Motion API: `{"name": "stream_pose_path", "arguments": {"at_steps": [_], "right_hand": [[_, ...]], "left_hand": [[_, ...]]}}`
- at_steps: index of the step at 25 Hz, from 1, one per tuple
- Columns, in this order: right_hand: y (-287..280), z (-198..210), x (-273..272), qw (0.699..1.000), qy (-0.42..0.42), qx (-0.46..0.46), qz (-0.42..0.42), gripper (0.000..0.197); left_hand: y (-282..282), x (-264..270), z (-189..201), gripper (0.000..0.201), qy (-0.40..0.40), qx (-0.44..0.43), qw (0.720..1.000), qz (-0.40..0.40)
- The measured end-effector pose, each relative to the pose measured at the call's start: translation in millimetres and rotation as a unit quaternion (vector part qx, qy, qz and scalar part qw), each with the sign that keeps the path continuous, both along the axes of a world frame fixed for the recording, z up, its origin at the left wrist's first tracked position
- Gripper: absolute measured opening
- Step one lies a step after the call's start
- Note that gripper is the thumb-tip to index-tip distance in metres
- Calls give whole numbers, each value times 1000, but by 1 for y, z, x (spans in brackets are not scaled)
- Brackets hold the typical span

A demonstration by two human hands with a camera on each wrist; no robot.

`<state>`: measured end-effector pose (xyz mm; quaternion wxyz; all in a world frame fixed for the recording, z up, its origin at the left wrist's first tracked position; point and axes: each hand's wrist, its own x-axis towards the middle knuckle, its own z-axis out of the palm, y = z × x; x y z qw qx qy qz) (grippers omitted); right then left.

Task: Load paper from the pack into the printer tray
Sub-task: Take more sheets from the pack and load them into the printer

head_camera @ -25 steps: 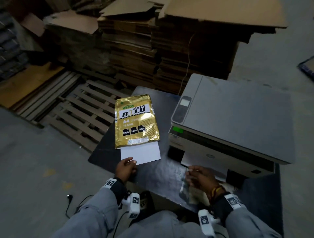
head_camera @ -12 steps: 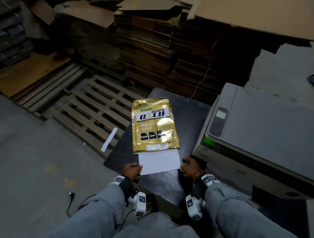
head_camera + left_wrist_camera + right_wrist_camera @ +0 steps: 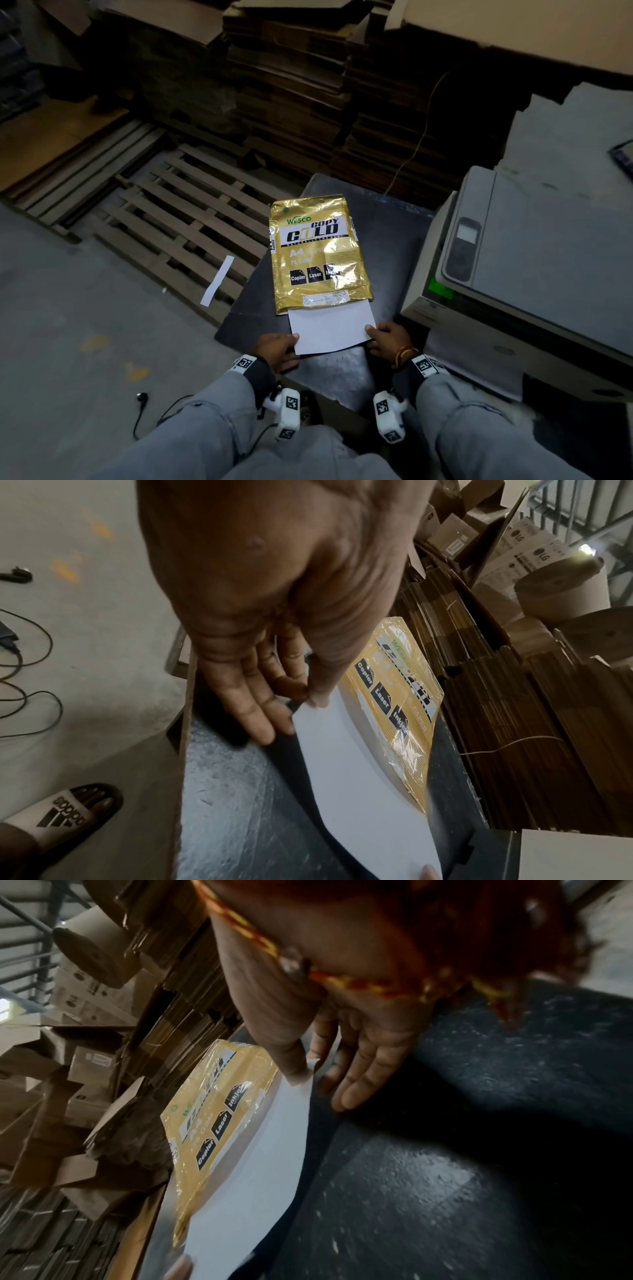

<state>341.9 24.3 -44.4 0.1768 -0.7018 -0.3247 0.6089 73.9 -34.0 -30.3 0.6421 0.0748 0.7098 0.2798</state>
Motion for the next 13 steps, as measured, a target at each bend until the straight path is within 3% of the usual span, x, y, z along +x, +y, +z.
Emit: {"name": "stream_pose_path", "arguments": {"at_steps": [7, 10, 13], "right_hand": [[-38, 17, 4, 1000, 3, 3, 5, 4], [-67, 21, 15, 999, -15, -2, 41, 16], [-95, 25, 26, 997, 4, -16, 73, 21]], "left_hand": [[-26, -7, 32, 31, -28, -2, 998, -53], [-41, -12, 33, 18, -14, 5, 994, -112], [-52, -15, 28, 30, -11, 22, 991, -133]]}}
